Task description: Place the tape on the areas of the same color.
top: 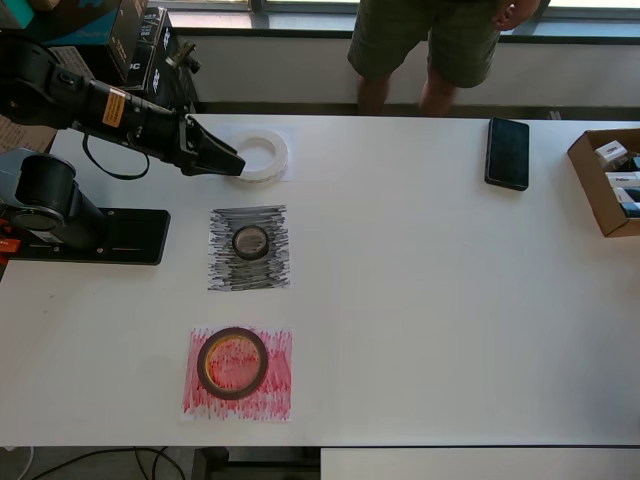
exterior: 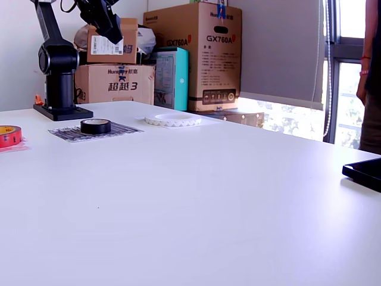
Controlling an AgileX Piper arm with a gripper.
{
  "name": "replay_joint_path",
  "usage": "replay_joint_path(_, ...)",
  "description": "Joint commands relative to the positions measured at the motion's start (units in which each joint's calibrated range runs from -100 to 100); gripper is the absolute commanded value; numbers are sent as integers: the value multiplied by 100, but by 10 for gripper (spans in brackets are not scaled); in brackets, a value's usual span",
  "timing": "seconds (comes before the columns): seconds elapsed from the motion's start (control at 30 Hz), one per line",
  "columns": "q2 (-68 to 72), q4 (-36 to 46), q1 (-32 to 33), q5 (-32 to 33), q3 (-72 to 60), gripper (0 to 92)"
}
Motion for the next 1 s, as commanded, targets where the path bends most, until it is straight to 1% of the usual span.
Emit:
replay_joint_path(0.0,-658,58,-3,-9,170,490)
replay_joint_path(0.17,-1331,58,44,-9,424,490)
replay_joint_path(0.37,-2201,50,60,-17,1033,489)
replay_joint_path(0.63,-3043,50,60,-34,1560,488)
replay_joint_path(0.8,-3380,50,52,-361,1814,484)
replay_joint_path(0.87,-3492,50,52,-394,1842,439)
replay_joint_path(0.97,-3614,75,60,-394,1842,311)
